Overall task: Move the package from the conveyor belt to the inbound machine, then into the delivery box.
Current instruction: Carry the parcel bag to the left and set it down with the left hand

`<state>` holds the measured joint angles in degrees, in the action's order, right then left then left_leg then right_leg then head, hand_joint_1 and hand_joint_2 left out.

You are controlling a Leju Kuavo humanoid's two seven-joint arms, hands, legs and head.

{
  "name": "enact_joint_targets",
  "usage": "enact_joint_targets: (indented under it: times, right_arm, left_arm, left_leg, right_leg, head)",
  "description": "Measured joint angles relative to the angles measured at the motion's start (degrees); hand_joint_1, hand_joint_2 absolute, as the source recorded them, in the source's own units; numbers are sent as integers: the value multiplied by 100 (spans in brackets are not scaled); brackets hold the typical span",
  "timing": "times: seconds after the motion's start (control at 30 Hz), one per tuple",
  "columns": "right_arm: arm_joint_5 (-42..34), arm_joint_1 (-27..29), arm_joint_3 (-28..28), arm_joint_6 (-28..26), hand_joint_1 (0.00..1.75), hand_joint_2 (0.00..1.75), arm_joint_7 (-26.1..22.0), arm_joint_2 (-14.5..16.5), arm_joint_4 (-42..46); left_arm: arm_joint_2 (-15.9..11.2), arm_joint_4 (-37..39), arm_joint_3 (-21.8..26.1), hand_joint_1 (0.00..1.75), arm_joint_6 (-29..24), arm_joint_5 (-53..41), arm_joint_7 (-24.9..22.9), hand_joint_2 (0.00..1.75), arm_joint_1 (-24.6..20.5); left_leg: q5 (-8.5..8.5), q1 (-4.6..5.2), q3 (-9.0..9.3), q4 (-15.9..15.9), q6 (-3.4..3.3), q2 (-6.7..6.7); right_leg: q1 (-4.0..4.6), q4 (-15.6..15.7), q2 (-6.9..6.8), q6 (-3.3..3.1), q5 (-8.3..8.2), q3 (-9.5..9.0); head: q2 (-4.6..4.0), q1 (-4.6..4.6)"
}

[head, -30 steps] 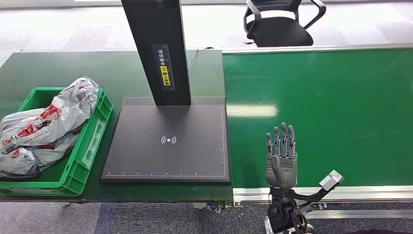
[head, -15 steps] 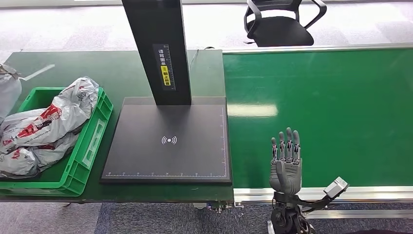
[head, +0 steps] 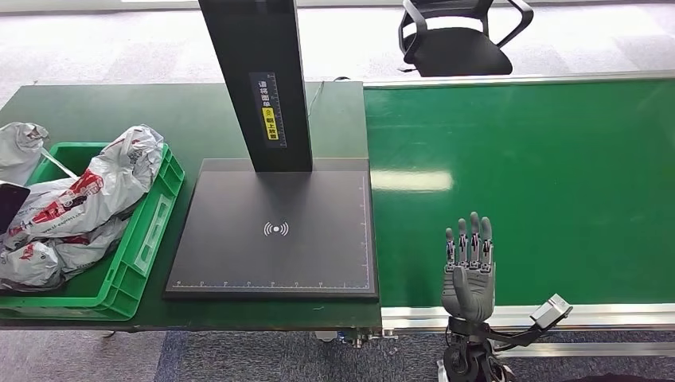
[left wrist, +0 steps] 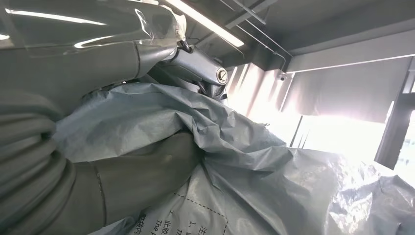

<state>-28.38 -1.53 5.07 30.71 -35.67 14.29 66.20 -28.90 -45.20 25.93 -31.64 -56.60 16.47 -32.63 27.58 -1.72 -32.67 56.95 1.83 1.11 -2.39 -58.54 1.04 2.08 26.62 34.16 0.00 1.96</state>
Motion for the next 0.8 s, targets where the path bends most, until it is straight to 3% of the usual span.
enact_joint_targets:
  times: [0.23, 0.5, 0.63, 0.8]
  right_arm:
    - [-61, 4, -17, -29, 0, 175, -28, 0, -1]
    - [-114, 4, -17, -31, 0, 175, -50, -2, -9]
    - [-163, 9, -14, -34, 0, 175, -72, -2, -10]
    - [-170, 62, -2, -36, 0, 175, -13, 3, 48]
  left_arm:
    - [173, -201, -238, 168, 133, 60, 4, 175, -167]
    - [67, -936, -507, 163, 509, 829, 0, 175, -391]
    - [-33, -1661, -555, 151, 686, 1458, 43, 175, -190]
    - [33, -2562, -619, 149, 655, 1573, 91, 175, 498]
  left_leg:
    - [0, -1, -1, 0, 0, 0]
    - [0, -1, -1, 0, 0, 2]
    - [1, -1, -2, -1, 0, 2]
    - [4, 0, -3, -1, 4, 1]
  right_leg:
    - [1, -1, 0, 0, 0, 1]
    - [1, -2, 1, 0, 0, -2]
    - [1, -1, 1, -1, 1, 1]
    - [0, 1, 1, -1, 3, 1]
  head:
    - [0, 1]
    - [0, 0]
    - [0, 0]
    - [0, -1]
